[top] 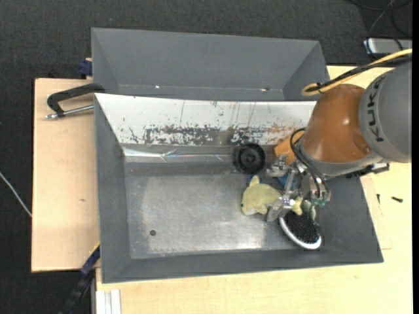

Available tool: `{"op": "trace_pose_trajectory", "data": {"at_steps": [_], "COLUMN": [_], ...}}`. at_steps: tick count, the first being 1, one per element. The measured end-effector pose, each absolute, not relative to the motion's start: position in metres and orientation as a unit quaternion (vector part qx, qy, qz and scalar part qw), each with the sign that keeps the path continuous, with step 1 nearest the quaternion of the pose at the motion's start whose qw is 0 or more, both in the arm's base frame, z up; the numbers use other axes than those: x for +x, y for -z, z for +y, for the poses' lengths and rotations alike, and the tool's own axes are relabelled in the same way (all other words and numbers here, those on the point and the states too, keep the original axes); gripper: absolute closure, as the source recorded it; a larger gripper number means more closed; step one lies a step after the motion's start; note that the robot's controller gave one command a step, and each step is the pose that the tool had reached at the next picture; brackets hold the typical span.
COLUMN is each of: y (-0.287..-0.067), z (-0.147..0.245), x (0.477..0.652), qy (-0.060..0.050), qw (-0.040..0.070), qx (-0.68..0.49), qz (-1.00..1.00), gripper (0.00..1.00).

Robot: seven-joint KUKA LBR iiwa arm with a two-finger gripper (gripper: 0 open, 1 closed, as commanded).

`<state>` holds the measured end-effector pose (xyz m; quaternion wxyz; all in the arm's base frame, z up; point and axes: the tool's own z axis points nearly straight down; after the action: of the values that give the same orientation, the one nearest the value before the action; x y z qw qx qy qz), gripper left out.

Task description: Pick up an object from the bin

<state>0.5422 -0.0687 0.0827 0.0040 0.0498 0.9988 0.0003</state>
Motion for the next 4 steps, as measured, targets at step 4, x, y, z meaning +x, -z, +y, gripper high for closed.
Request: {"op": "trace_pose_trajectory", "data": {"at_steps": [4], "y": [-0.0750], "z": [-0.0336], "x": [0.5273], "qy": [0.000], "qw": [0.002], "qx": [0.186], "qz": [0.982], "gripper": [0.00]}}
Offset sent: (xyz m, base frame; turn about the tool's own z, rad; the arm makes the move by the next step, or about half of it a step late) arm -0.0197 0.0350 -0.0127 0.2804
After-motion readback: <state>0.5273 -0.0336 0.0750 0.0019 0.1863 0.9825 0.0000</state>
